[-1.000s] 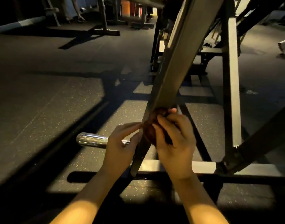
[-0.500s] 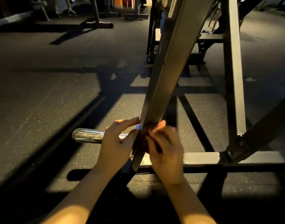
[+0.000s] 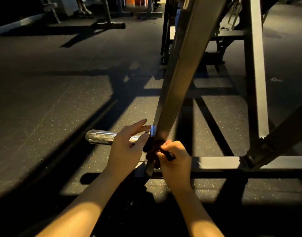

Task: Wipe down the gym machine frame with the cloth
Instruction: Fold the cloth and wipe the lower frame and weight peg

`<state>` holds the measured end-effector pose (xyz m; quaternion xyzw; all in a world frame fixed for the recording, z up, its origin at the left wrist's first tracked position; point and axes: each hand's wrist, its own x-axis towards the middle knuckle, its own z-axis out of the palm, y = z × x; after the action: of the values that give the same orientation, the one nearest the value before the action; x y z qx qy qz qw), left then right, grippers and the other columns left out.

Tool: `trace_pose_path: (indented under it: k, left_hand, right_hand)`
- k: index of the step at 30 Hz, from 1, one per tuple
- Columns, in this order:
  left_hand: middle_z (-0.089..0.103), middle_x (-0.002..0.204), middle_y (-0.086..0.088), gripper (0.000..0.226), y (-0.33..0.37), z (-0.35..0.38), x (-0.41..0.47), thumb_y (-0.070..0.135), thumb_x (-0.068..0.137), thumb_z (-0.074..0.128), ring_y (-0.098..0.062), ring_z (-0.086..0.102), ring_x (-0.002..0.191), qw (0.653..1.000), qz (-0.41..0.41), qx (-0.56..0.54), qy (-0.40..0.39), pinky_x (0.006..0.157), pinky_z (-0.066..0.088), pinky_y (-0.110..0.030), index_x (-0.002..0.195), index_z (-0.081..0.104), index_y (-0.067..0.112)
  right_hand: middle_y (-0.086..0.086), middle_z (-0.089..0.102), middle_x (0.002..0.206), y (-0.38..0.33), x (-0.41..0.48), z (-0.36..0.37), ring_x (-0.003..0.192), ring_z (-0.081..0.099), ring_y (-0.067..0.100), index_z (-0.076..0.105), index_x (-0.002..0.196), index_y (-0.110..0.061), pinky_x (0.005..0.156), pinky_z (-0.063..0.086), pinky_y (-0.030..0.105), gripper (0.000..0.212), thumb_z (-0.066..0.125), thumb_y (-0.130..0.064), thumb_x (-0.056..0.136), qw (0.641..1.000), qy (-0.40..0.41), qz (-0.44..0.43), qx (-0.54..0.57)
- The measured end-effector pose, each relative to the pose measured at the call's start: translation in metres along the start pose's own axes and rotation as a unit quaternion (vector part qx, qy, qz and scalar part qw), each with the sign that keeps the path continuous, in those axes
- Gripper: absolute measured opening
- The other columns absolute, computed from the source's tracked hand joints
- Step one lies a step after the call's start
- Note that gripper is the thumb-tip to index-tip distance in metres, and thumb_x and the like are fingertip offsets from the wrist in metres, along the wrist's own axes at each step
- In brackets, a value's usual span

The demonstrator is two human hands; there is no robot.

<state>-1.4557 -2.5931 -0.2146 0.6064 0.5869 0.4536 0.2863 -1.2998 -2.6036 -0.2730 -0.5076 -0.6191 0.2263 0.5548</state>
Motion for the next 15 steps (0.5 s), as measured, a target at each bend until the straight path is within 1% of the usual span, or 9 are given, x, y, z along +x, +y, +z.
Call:
trace_pose_path:
  k: [1,3,5,7,9,11,12,13,15]
  left_hand:
    - [0.068,0.125,0.014,0.041,-0.001,-0.002,-0.001,0.024,0.099,0.065,0.0,0.06,0.119,1.0,0.0,-0.002,-0.003,0.087,0.046,-0.005,0.137,0.06,0.04]
    - [0.068,0.125,0.01,0.042,0.0,-0.006,-0.002,0.021,0.099,0.065,-0.004,0.061,0.121,1.0,0.018,-0.02,-0.003,0.092,0.05,-0.014,0.139,0.06,0.036]
    - [0.068,0.123,0.012,0.042,0.005,-0.009,-0.005,0.019,0.099,0.065,-0.004,0.061,0.121,0.999,0.047,-0.017,0.005,0.094,0.047,-0.011,0.139,0.061,0.031]
    - [0.066,0.118,0.018,0.041,0.012,-0.008,-0.007,0.018,0.098,0.066,-0.001,0.059,0.117,0.999,0.051,0.004,0.01,0.089,0.042,-0.003,0.137,0.063,0.031]
    - [0.064,0.117,0.016,0.041,0.015,-0.006,-0.007,0.016,0.097,0.067,0.002,0.057,0.111,0.998,0.043,0.038,0.007,0.083,0.038,0.003,0.135,0.063,0.031]
    - [0.062,0.119,0.012,0.04,0.011,-0.004,-0.007,0.019,0.097,0.068,0.012,0.054,0.107,0.997,0.038,0.066,-0.005,0.08,0.039,0.004,0.134,0.064,0.033]
    - [0.061,0.12,0.012,0.04,0.008,-0.003,-0.007,0.021,0.096,0.068,0.018,0.051,0.105,0.996,0.033,0.077,-0.013,0.08,0.039,0.003,0.133,0.064,0.035]
    - [0.06,0.121,0.013,0.04,0.004,-0.002,-0.007,0.023,0.096,0.069,0.022,0.048,0.104,0.996,0.026,0.085,-0.02,0.08,0.038,0.004,0.133,0.064,0.036]
    - [0.06,0.124,0.014,0.041,-0.001,0.0,-0.005,0.026,0.095,0.07,0.02,0.047,0.104,0.995,0.011,0.092,-0.026,0.082,0.034,0.004,0.134,0.064,0.036]
  right_hand:
    - [-0.003,0.065,0.097,-0.004,0.004,0.0,0.092,0.069,0.012,0.067,0.091,-0.011,0.077,0.06,0.045,0.024,0.08,0.005,0.079,1.0,0.011,0.014,0.009]
    - [-0.001,0.067,0.097,-0.035,0.024,-0.009,0.092,0.068,0.008,0.068,0.093,-0.01,0.08,0.06,0.034,0.02,0.082,-0.001,0.081,0.998,0.058,-0.015,0.017]
    - [0.003,0.066,0.104,-0.068,0.045,-0.023,0.099,0.066,0.008,0.067,0.098,-0.007,0.086,0.055,0.02,0.017,0.078,-0.007,0.085,0.99,0.118,-0.074,0.022]
    - [-0.003,0.065,0.107,-0.064,0.05,-0.027,0.102,0.064,0.007,0.063,0.101,-0.008,0.087,0.052,0.017,0.017,0.074,-0.005,0.088,0.986,0.135,-0.089,0.038]
    - [-0.017,0.065,0.101,-0.036,0.032,-0.02,0.099,0.067,0.005,0.062,0.098,-0.011,0.083,0.055,0.019,0.016,0.071,0.0,0.091,0.991,0.115,0.019,0.064]
    - [-0.016,0.068,0.086,-0.006,0.01,-0.006,0.089,0.072,0.009,0.068,0.09,-0.017,0.071,0.057,0.02,0.015,0.069,-0.002,0.092,0.979,0.085,0.182,0.025]
    - [-0.013,0.069,0.08,0.006,0.001,0.0,0.085,0.072,0.01,0.07,0.084,-0.019,0.068,0.056,0.021,0.017,0.069,-0.005,0.092,0.97,0.064,0.235,0.014]
    - [-0.009,0.07,0.077,0.013,-0.003,0.004,0.08,0.072,0.009,0.073,0.079,-0.017,0.068,0.055,0.024,0.018,0.068,-0.007,0.092,0.968,0.047,0.246,0.029]
    - [0.0,0.073,0.078,0.01,-0.003,0.007,0.077,0.072,0.014,0.075,0.077,-0.011,0.073,0.058,0.035,0.018,0.067,-0.01,0.093,0.97,0.035,0.225,0.085]
